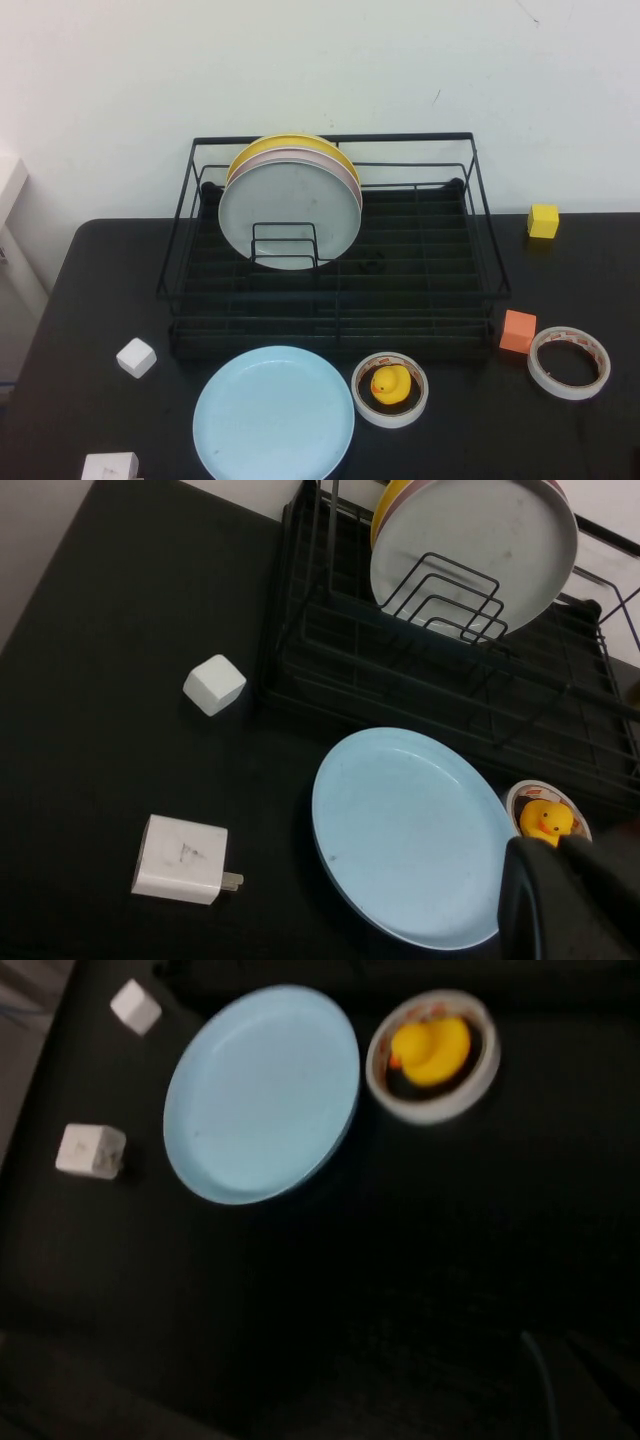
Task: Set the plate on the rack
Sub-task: Pick up the plate from the table, then hand over the plate, then place the plate on the rack
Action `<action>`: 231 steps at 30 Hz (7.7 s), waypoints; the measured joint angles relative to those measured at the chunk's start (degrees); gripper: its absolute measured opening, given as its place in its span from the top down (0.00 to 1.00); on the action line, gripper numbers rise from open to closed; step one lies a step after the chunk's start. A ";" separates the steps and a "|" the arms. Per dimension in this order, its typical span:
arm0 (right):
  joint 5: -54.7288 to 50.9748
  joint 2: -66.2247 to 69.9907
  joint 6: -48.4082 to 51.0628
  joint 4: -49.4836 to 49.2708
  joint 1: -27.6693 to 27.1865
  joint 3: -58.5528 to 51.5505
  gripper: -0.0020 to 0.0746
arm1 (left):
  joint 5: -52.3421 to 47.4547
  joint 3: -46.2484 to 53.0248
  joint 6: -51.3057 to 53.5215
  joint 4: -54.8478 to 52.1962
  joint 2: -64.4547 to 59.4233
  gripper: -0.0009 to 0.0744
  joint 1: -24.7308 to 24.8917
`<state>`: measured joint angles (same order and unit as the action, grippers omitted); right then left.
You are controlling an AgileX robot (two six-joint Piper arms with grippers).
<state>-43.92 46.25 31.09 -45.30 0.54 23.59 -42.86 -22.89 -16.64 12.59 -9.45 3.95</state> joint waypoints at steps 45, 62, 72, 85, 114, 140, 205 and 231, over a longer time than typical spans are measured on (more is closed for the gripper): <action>15.67 65.46 44.44 -53.28 36.31 20.72 0.98 | 0.10 0.00 1.05 0.38 0.00 0.99 0.00; 29.23 65.46 47.74 -53.59 36.31 20.76 0.88 | 0.10 0.00 1.05 0.38 0.00 0.99 0.00; 28.01 65.56 35.36 -53.59 36.31 23.33 0.45 | 0.10 0.00 1.05 0.38 0.00 0.99 0.00; 26.24 77.74 28.13 -53.72 36.31 32.26 0.43 | 0.21 0.00 1.14 0.38 0.00 0.99 0.00; 23.33 85.30 21.46 -53.96 36.31 39.37 0.80 | 0.55 0.00 1.87 -0.46 0.00 0.99 0.00; 12.79 64.87 35.84 -37.30 36.79 39.58 0.96 | -3.17 0.00 3.41 35.26 0.00 0.23 0.00; -26.25 21.09 29.68 -2.43 29.18 53.19 0.96 | 14.74 -0.89 108.74 55.12 -5.82 0.87 0.00; -12.56 -18.96 13.67 40.17 29.18 5.76 0.97 | 12.77 -35.99 137.79 61.84 -64.48 0.87 0.00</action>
<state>-56.48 27.29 44.76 -5.13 29.72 29.35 -30.09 -58.88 121.15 74.43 -73.93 3.95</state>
